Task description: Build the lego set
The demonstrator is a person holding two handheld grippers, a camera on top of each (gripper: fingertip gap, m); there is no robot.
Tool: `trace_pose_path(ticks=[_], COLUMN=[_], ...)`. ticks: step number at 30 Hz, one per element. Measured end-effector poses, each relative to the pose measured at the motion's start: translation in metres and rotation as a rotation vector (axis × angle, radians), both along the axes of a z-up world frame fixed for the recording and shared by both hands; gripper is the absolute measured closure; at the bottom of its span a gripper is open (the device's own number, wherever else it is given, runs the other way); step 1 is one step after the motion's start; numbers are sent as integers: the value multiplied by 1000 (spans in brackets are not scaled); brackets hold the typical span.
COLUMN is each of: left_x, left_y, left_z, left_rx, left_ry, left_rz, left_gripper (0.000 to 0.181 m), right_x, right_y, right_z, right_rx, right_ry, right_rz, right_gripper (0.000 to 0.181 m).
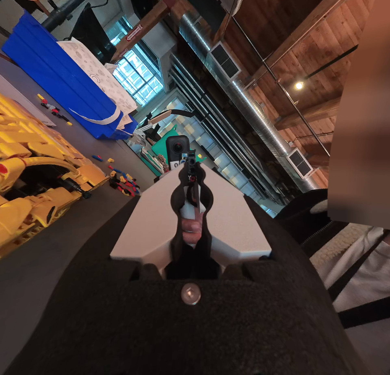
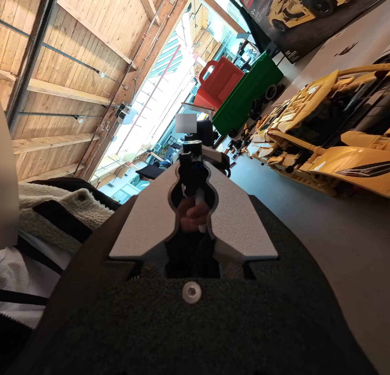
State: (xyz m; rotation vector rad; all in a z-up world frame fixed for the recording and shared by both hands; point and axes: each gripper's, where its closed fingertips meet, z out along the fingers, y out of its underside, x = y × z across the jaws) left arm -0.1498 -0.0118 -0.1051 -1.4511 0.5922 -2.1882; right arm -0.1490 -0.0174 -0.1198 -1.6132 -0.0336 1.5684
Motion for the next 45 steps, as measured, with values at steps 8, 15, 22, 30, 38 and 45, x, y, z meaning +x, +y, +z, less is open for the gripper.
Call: trace_pose_path(ticks=[8, 15, 22, 30, 38, 45], left_x=[3, 10, 9, 10, 10, 11], left_y=[-1, 10, 4, -5, -5, -5], left_z=[-7, -16, -18, -27, -26, -28], left_rx=[42, -83, -96, 73, 7, -59], left_ry=[54, 68, 86, 216, 175, 160], left_rz=[10, 49, -44, -62, -74, -108], left_gripper=[174, 174, 174, 173, 173, 174], right_x=[2, 8, 7, 2, 1, 1], right_y=[-1, 8, 3, -3, -2, -2], right_z=[-6, -16, -18, -24, -24, -25], right_rx=[-40, -92, -159, -194, -139, -134], right_ry=[-17, -48, 69, 57, -26, -50], right_rz=[10, -85, 10, 90, 42, 39], right_gripper=[168, 169, 169, 169, 169, 169])
